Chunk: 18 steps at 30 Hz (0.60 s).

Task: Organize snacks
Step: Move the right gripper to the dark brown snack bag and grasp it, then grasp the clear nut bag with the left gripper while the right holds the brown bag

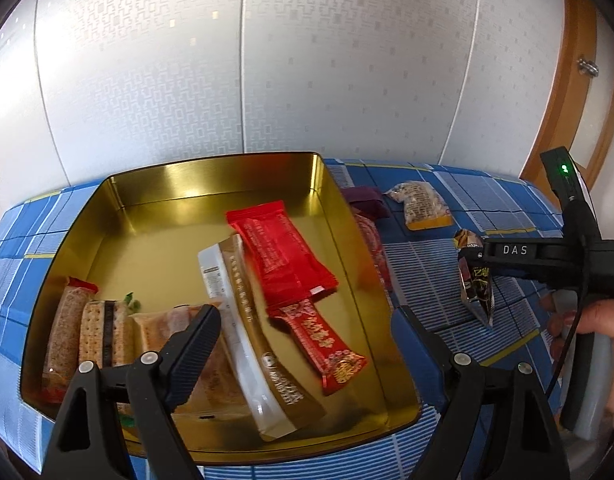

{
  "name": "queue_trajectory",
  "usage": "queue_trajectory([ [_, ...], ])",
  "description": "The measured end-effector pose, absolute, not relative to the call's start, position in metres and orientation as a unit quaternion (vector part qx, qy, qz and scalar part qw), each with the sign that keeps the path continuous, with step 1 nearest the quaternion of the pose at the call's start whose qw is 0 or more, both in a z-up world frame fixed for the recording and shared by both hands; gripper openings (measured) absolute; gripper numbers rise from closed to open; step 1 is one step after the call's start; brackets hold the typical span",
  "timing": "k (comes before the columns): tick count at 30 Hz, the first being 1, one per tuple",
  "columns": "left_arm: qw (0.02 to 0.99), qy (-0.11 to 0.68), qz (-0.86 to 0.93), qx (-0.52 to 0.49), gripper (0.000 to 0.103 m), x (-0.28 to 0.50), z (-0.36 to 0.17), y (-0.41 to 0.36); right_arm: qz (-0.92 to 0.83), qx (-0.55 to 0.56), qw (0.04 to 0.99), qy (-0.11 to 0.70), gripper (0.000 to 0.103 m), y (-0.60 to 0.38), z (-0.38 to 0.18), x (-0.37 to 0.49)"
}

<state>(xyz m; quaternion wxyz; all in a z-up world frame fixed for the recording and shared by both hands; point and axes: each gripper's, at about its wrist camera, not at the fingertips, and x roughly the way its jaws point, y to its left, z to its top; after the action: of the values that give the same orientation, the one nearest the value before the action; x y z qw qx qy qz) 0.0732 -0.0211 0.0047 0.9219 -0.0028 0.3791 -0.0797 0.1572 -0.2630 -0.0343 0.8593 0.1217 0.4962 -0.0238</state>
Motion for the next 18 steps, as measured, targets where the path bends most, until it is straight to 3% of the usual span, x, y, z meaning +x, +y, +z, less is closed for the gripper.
queue_trajectory([
  [8, 0.921, 0.375, -0.102, 0.001, 0.087, 0.076, 0.004, -0.042, -0.047, 0.041, 0.869, 0.491, 0.057, -0.287, -0.038, 0.161],
  [18, 0.924, 0.356, -0.141, 0.022, 0.087, 0.072, 0.004, -0.077, -0.034, 0.132, 0.859, 0.494, 0.059, -0.334, -0.033, 0.144],
])
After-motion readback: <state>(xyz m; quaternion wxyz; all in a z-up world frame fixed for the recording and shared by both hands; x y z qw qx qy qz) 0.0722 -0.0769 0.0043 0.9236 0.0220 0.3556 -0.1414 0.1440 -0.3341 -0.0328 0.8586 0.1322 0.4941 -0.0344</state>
